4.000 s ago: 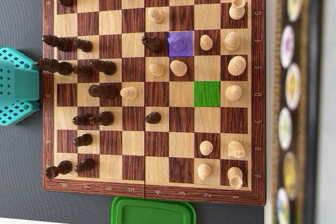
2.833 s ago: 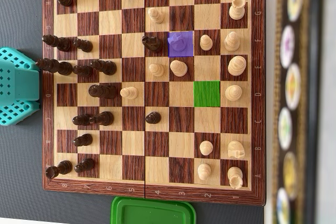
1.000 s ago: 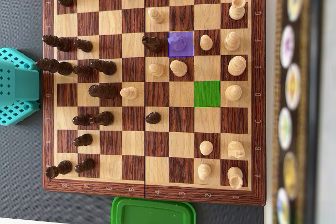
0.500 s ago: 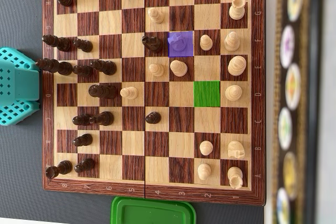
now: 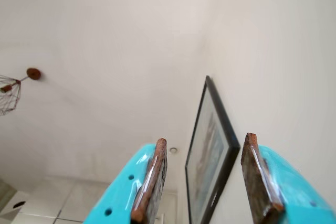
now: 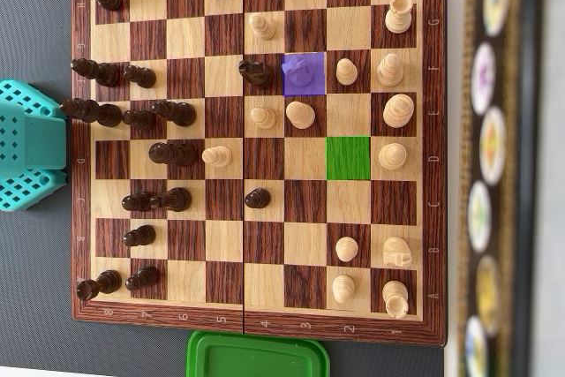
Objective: Play chess
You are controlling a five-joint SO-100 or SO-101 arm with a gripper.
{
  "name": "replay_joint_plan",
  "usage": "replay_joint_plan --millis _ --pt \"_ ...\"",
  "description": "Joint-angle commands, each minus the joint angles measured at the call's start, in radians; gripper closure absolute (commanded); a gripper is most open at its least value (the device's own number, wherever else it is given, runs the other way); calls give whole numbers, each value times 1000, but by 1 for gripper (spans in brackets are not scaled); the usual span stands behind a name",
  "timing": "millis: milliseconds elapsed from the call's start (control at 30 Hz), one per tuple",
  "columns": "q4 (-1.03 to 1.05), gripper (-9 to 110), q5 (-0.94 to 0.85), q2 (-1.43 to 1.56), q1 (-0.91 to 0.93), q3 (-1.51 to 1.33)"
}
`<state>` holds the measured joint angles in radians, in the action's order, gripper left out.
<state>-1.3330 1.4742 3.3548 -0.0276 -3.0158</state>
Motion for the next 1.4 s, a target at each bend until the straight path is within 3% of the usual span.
replay_joint_plan --millis 0,233,1033,1200,1367 --pt "155 81 -6 -8 6 83" --pt "557 81 -6 -8 6 186" --pt "2233 81 8 -8 -9 627" --pt "2465 81 8 -57 -58 687" --pt "2554 81 8 -301 -175 778"
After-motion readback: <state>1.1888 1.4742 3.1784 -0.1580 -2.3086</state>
